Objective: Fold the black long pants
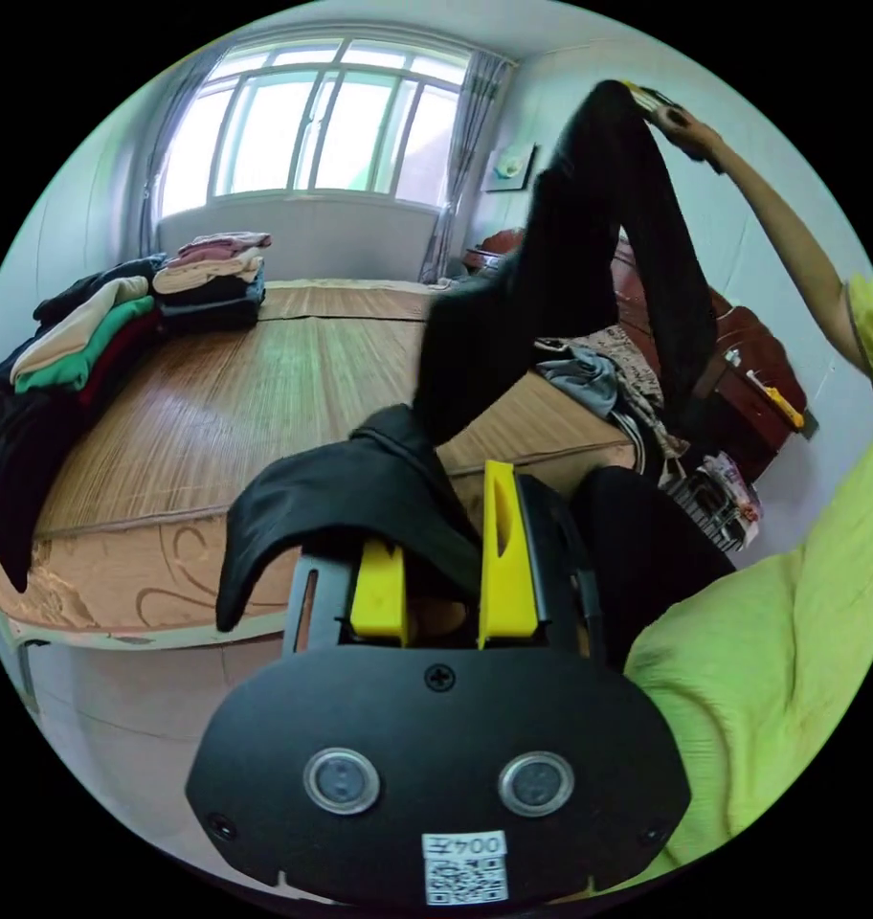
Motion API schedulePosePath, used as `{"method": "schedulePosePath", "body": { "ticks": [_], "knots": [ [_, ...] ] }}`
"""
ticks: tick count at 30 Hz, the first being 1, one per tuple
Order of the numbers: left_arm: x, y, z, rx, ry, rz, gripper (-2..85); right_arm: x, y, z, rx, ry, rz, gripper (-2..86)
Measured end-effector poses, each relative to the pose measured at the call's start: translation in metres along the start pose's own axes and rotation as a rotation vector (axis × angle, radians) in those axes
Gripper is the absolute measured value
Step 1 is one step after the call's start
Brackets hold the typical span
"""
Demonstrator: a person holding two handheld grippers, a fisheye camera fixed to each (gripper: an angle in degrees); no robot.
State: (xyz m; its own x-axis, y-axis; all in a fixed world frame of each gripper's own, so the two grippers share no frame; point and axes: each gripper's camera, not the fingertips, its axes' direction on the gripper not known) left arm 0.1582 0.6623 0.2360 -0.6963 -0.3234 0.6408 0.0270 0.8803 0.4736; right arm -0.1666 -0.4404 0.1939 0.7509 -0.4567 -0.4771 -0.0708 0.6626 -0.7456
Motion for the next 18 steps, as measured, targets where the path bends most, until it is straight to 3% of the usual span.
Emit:
{"method": "schedulePosePath", "body": {
  "ticks": [6, 12, 18],
  "knots": [
    [-0.011, 0.032, -0.045, 0.098, 0.099, -0.043, 15.7, -0.167, -0.023, 0.045, 0.198, 0.218, -0.172, 4.6],
    [-0.013, 0.059, -0.074, 0.179, 0.156, -0.040, 15.8, -0.268, -0.002, 0.076, 0.331, 0.320, -0.355, 4.6],
    [0.002, 0.063, -0.077, 0.276, 0.067, -0.015, 19.9, -0.280, 0.050, 0.108, 0.214, 0.318, -0.377, 4.6]
  ]
}}
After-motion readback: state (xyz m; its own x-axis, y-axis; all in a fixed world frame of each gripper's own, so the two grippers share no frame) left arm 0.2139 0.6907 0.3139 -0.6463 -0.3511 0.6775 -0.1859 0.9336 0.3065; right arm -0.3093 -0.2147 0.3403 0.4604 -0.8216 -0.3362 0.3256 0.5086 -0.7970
